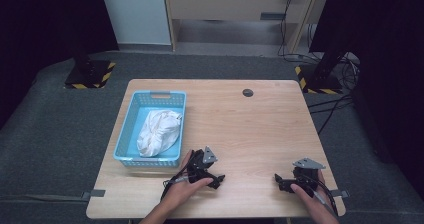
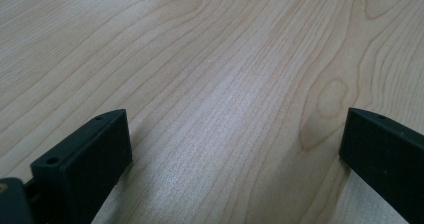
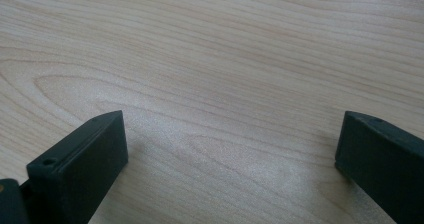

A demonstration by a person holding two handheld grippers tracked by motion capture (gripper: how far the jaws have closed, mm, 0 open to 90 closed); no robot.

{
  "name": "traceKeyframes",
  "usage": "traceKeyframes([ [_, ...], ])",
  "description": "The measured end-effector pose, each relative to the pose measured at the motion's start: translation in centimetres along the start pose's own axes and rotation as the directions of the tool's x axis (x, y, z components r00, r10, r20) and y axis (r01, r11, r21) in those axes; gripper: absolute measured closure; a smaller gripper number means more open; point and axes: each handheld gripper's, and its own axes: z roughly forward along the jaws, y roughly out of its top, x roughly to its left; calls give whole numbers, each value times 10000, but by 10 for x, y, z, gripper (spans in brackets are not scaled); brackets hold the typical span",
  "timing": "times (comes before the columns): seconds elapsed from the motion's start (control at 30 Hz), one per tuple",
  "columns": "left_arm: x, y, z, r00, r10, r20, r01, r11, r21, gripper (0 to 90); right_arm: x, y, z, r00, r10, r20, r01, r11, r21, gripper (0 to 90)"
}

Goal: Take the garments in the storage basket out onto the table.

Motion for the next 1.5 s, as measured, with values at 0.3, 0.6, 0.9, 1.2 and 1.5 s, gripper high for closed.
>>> traceKeyframes([
  [0.3,0,0,0,10000,-10,-12,10,10000,-1,0,1,0,0,10000,20,23,-20,10000,-8,3],
  [0.6,-1,0,0,10000,3,20,-3,10000,-13,0,1,-1,-1,10000,34,43,-34,10000,-8,3],
  [0.9,-2,0,0,10000,-9,47,9,10000,-35,0,2,-1,-1,10000,42,68,-42,10000,-8,3],
  [1.2,-9,5,-3,9995,219,222,-217,9997,-95,21,2,-1,-1,10000,44,65,-44,10000,-11,3],
  [1.5,-18,13,-16,9976,617,328,-612,9980,-155,22,2,-1,-1,10000,27,47,-27,10000,-11,3],
])
